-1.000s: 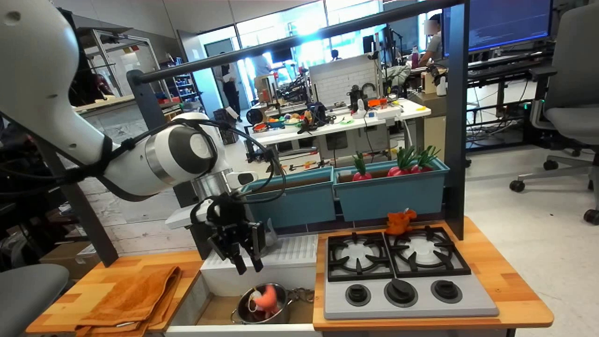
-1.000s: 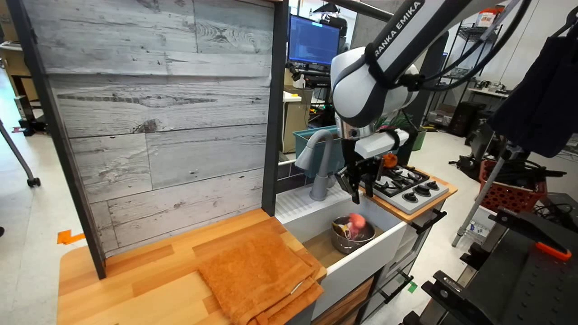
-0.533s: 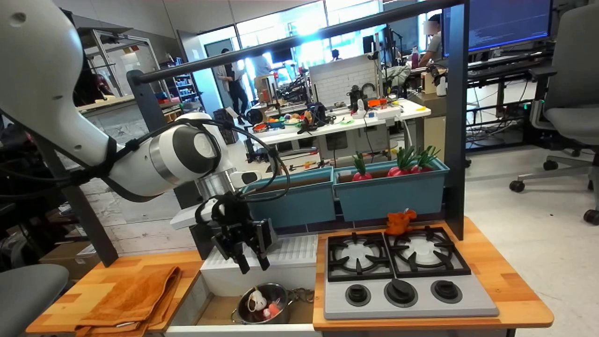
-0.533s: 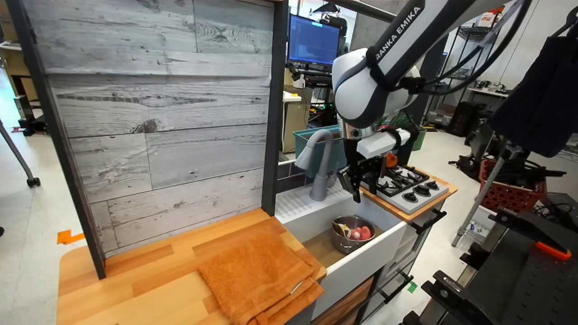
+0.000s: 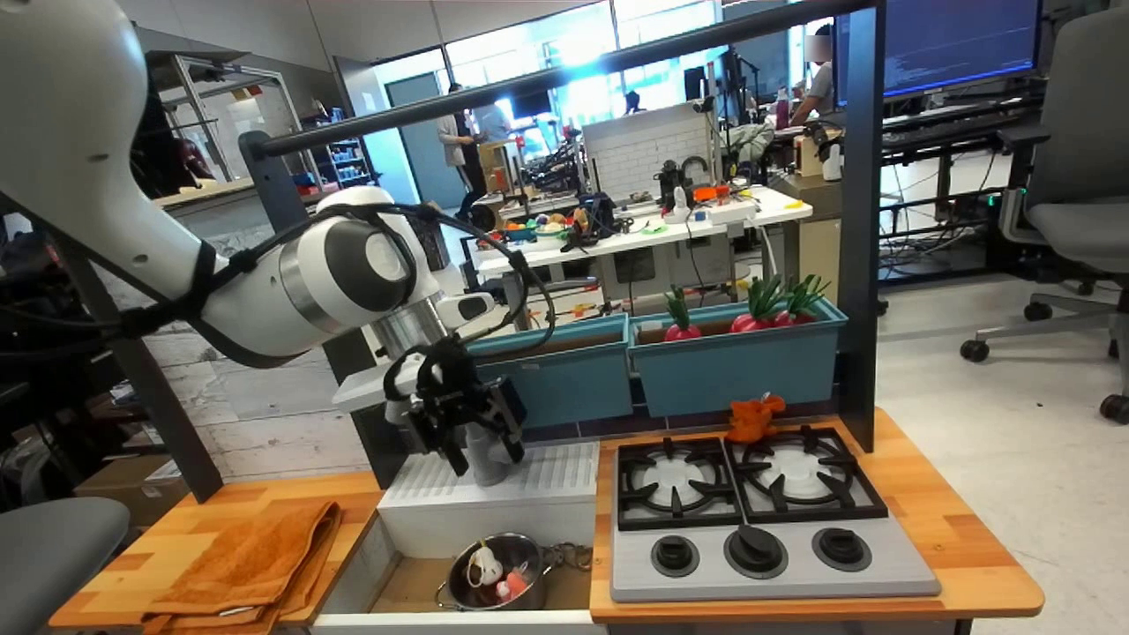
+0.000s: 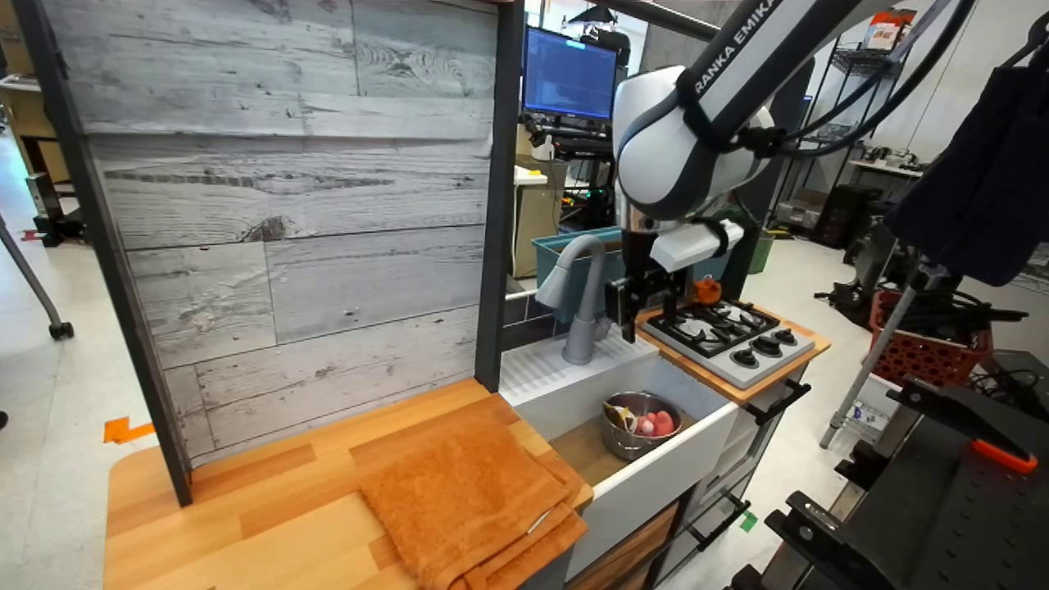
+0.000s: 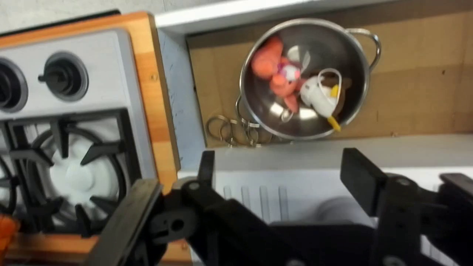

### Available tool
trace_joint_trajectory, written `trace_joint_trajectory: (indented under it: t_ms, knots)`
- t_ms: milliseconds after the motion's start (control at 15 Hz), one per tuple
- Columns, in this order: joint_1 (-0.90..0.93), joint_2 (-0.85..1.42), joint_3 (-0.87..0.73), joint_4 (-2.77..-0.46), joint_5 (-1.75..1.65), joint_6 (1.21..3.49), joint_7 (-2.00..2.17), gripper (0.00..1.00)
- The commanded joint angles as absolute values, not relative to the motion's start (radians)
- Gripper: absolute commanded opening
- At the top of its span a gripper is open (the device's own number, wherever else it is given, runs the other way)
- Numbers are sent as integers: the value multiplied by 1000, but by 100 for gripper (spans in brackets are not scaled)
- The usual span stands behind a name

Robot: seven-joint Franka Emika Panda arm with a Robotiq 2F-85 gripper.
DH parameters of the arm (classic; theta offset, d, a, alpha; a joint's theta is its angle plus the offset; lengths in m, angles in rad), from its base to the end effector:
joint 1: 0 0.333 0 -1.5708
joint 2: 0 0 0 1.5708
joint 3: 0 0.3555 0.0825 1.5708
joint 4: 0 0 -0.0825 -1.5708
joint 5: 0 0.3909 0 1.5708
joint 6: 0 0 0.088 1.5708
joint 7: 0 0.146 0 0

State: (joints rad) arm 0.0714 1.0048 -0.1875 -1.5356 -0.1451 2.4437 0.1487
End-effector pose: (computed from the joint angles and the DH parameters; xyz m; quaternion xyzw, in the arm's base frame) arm 0.7078 -0.0726 0.0347 0.9907 -0.0347 -0.0412 0.1252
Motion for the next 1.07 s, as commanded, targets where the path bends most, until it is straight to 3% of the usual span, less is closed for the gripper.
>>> trace_joint_trajectory:
  t_ms: [0,600,733,1000]
  knots:
    - [-25,826,-154,-1683,-115,2611,82,100]
    - [-156,750,-213,-1632,-49,2588,135,100]
    - [-150,820,-234,-1607,-72,2802,149,100]
    - [-206,1019,-233,-1411,2,2968,175,100]
